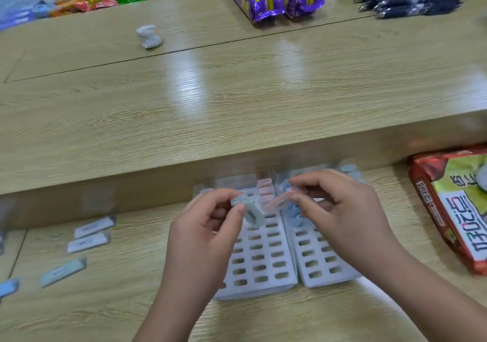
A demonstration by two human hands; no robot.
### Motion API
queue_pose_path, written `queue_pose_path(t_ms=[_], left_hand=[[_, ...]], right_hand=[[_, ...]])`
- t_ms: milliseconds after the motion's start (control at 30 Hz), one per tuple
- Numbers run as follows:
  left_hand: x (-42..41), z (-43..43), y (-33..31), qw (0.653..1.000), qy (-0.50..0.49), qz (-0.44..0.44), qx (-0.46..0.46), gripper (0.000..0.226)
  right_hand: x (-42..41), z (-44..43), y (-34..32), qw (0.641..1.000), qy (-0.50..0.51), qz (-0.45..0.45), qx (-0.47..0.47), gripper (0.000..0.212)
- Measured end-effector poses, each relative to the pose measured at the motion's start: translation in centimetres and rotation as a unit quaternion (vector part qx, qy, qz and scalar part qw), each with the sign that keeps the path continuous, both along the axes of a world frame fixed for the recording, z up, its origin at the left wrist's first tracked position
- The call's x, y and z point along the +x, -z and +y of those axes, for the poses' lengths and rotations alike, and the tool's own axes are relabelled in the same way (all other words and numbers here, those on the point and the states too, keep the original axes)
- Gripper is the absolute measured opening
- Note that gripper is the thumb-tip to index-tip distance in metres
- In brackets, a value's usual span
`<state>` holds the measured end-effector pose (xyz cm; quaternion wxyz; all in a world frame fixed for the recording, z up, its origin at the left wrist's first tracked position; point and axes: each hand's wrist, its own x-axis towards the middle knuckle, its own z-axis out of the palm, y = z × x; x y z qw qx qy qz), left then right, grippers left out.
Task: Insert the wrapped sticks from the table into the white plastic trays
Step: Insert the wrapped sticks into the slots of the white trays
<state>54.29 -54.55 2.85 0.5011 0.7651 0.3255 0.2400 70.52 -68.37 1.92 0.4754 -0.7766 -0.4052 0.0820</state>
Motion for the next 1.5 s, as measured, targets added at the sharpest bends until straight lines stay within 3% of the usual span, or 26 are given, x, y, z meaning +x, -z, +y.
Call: queue_pose_path(t_ms=[100, 467, 833, 1067, 1333, 1500], left_hand=[[-0.1, 0.0, 0.4, 1.0, -0.004, 0.005, -0.014, 0.018], [-1.4, 0.0, 0.9, 0.998, -0.03, 0.011, -0.046, 0.024], [-1.8, 0.1, 1.1, 0.997, -0.036, -0.007, -0.061, 0.023], [-1.6, 0.0, 1.1, 0.997, -0.031, -0.012, -0.072, 0.022], [-1.7, 0.2, 1.5, 0.997, -0.032, -0.003, -0.077, 0.021], [-1.7, 0.1, 1.3, 0.996, -0.029, -0.006, -0.084, 0.021]], right_hand=[[0.2, 0.2, 0.3, 1.0, 0.009, -0.015, -0.005, 0.018], [0.3, 0.8, 0.9, 0.971, -0.072, -0.215, -0.08, 0.021], [0.7, 0.7, 0.9, 0.935, -0.12, -0.321, -0.094, 0.048], [0.0, 1.0, 1.3, 0.935, -0.111, -0.318, -0.112, 0.038], [-0.1, 0.9, 1.8, 0.972, -0.068, -0.205, -0.097, 0.011], [-0.2, 0.8, 1.8, 0.974, -0.077, -0.196, -0.088, 0.012]])
